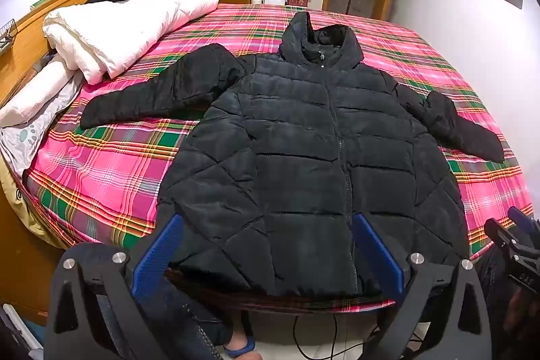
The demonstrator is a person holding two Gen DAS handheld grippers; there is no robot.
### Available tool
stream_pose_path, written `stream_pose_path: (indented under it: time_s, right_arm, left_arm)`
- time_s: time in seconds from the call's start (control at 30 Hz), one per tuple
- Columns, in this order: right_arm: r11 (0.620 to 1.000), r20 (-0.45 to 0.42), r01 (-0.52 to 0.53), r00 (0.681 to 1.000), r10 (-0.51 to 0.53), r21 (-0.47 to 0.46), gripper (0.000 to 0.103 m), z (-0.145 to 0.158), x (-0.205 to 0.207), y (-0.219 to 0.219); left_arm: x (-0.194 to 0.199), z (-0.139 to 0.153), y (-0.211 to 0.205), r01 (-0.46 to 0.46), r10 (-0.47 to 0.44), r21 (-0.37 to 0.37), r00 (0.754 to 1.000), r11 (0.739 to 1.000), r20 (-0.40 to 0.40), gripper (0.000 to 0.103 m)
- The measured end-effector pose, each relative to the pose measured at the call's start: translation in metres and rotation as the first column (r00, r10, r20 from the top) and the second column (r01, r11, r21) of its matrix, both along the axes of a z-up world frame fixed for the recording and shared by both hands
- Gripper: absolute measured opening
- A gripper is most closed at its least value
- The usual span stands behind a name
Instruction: Fold large clothes
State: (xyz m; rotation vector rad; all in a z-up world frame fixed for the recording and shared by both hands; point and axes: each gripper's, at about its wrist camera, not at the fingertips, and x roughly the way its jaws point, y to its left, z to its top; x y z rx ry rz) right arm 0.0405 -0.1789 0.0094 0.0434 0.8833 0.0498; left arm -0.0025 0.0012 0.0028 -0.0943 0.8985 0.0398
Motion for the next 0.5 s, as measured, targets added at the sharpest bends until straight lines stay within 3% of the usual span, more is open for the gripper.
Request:
stream_pose_path:
  time_s: [0.5]
  right_arm:
    - [1.000,0.001,-0.003,1.000,0.003,-0.001,0.096,-0.0015,-0.0004,0.0010]
  left_arm:
    - [-0.0008,-0.0023,-0.0003,-0.003,0.003,-0.001,1.000,1.000,-0.007,0.102]
